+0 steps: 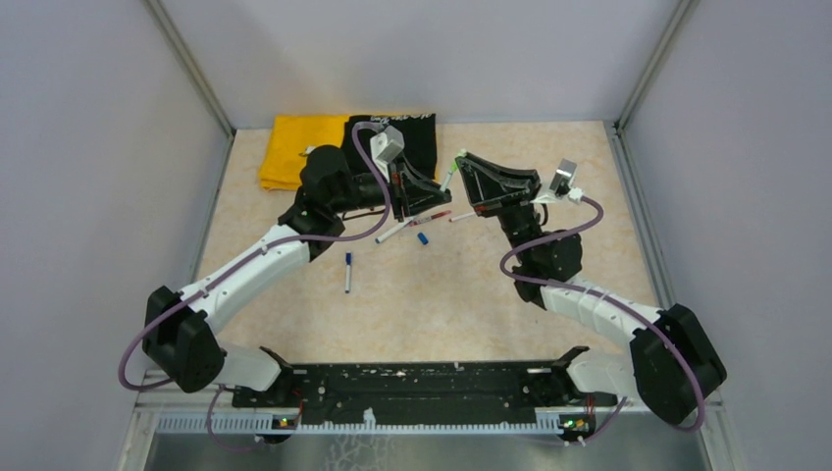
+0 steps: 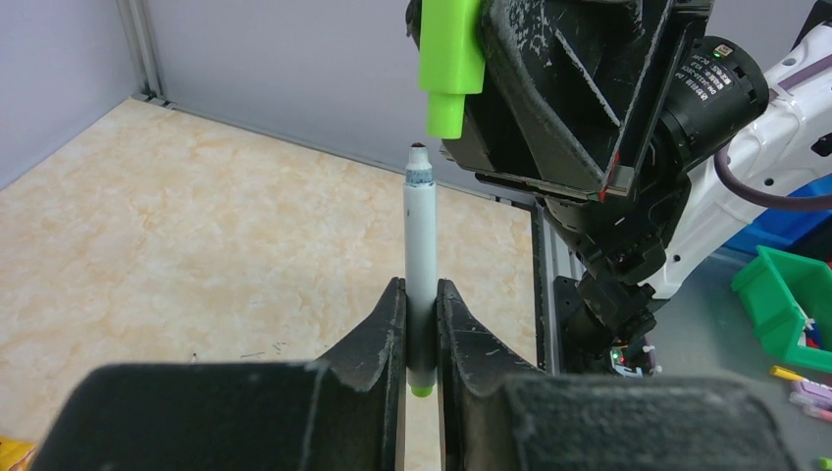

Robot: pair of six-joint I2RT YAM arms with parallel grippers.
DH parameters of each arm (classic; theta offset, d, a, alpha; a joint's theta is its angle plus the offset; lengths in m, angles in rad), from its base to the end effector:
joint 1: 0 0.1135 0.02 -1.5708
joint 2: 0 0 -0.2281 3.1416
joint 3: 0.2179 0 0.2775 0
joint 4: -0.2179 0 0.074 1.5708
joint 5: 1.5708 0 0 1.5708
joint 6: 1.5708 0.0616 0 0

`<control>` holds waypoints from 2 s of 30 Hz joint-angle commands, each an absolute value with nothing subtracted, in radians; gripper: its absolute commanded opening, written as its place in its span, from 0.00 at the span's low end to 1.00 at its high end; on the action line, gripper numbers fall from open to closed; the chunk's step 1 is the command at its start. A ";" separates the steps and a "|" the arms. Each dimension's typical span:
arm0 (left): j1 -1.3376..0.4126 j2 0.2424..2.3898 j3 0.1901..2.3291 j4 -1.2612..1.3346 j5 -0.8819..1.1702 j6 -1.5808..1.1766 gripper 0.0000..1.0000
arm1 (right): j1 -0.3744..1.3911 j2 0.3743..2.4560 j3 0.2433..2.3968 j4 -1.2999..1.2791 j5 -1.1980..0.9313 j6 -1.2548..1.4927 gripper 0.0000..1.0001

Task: Insert the pens into the pen caps
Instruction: Insert the pen cap onto the pen.

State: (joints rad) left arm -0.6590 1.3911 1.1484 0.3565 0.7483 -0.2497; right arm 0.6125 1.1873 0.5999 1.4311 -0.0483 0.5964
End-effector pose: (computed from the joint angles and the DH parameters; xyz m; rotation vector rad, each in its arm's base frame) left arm 0.2708 -0.2628 0.3446 0.9432 1.3234 -1.2565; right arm 0.2303 0.1654 0.3261 -0.0553 0.7724 1.1697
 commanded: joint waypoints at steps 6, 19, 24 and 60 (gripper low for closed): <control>-0.666 1.361 1.135 0.370 0.763 -0.226 0.00 | 0.611 1.200 0.614 1.493 -0.078 0.606 0.00; -0.667 1.354 1.124 0.376 0.752 -0.225 0.00 | 0.611 1.201 0.594 1.480 -0.080 0.616 0.00; -0.668 1.353 1.122 0.376 0.744 -0.224 0.00 | 0.610 1.200 0.580 1.482 -0.086 0.627 0.00; -0.667 1.342 1.115 0.377 0.729 -0.222 0.00 | 0.612 1.207 0.509 1.442 -0.109 0.639 0.04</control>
